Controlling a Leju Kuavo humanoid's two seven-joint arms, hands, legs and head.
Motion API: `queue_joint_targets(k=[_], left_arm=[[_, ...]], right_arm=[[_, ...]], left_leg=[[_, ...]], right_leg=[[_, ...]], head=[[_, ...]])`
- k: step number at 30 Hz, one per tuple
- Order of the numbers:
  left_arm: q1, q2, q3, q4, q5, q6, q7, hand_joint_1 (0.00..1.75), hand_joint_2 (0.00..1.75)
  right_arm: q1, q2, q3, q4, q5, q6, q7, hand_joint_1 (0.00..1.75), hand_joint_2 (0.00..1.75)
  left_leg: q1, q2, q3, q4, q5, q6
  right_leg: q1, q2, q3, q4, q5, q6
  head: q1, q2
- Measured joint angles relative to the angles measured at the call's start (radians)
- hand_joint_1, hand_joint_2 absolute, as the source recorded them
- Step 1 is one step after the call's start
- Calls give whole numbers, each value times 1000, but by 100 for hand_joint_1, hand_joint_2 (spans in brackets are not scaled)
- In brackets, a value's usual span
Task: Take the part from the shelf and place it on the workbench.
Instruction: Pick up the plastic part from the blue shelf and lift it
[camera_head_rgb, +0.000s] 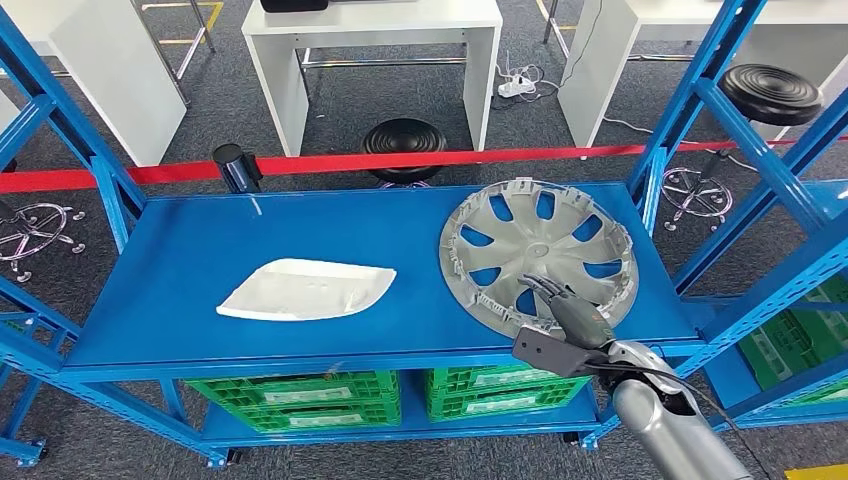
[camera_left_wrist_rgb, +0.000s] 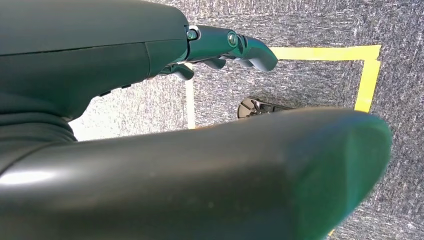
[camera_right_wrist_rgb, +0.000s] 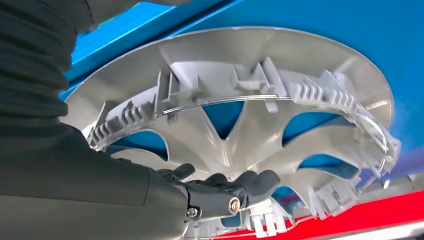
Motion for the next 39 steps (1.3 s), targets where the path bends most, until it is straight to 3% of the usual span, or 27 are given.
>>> queue_joint_targets(k=[11, 12, 15, 16, 29, 39], left_arm=[[1, 1, 0, 0, -1, -2, 0, 0, 0], [1, 1, 0, 0, -1, -2, 0, 0, 0], [1, 2, 0, 0, -1, -2, 0, 0, 0], [1, 2, 1, 0, -1, -2, 0, 0, 0], [1, 4, 3, 0, -1, -3, -8, 0, 0], [1, 4, 4, 0, -3, -9, -22, 0, 0]], right_arm=[[-16, 12, 13, 60, 40, -26, 6, 1, 175], [-18, 13, 13, 62, 40, -26, 6, 15, 175], [-26, 16, 13, 75, 46, -22, 8, 144, 175], [-30, 17, 13, 81, 48, -18, 7, 173, 175], [-75, 27, 14, 141, 82, -10, -6, 175, 175], [-70, 35, 15, 138, 140, -61, -21, 175, 175]], left_leg=[[0, 0, 0, 0, 0, 0], [0, 0, 0, -1, 0, 0], [0, 0, 1, -1, 0, -1], [0, 0, 1, -1, 1, -1], [0, 0, 2, -1, 1, -2], [0, -3, 2, -2, 1, -2]], right_leg=[[0, 0, 0, 0, 0, 0], [0, 0, 0, 0, 0, 0], [0, 0, 0, 0, 0, 0], [0, 0, 0, 0, 0, 0], [0, -1, 2, 0, 0, 0], [0, -3, 2, 0, 0, -1]], head=[[0, 0], [0, 0], [0, 0], [0, 0], [0, 0], [0, 0]])
